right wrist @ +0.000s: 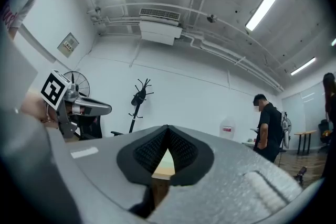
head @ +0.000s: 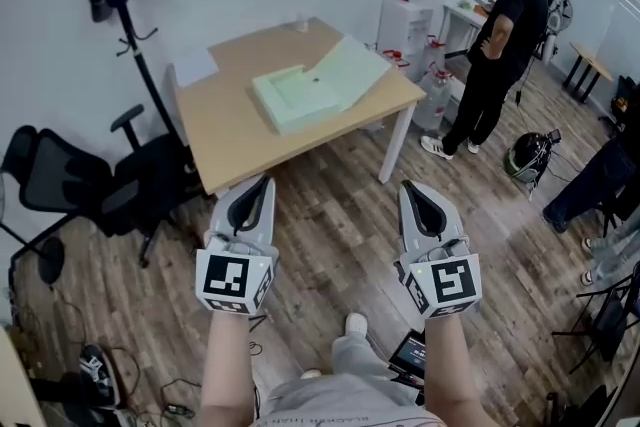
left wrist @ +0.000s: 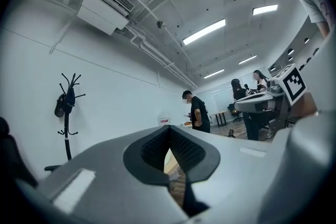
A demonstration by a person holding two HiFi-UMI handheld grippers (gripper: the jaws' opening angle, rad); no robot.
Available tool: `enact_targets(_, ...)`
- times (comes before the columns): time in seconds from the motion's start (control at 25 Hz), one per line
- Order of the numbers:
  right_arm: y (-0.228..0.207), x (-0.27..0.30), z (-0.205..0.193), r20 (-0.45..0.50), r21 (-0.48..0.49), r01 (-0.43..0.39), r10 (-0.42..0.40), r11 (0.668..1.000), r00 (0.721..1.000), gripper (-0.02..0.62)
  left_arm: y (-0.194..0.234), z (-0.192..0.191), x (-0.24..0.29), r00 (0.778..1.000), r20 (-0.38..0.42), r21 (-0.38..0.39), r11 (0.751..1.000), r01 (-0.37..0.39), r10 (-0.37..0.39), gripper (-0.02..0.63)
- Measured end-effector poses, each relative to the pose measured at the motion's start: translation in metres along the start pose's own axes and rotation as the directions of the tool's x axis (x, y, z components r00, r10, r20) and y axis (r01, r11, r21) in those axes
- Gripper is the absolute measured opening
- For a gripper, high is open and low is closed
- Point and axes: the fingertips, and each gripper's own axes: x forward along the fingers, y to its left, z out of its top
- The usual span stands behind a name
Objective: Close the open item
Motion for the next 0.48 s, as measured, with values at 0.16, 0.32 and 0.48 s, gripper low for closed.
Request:
enact_targets(0.16, -0.032, 0.029, -0.012, -0.018, 0.014, 0.004, -0.004, 1.000, 1.000, 0.001, 0.005, -0.007, 0.040, 0.999, -0.023, -0.021, 0.999, -0.029, 0.028, 0.000)
enact_targets(0.32, -0.062, 0.056, -0.024, -0.025, 0.034, -0.016, 0.017, 0.999, 1.000, 0.001, 0.004, -0.013, 0.079, 0.999, -0.039, -0.046, 0.998, -0.035, 0.033, 0.000)
enact_targets(0.48, -0.094, 0.079, -0.035, -0.030, 0.044, -0.038, 0.039, 0.998, 0.999, 0.002, -0.005, -0.014, 0.117, 0.999, -0.046, -0.056, 0.998, -0.019, 0.016, 0.000)
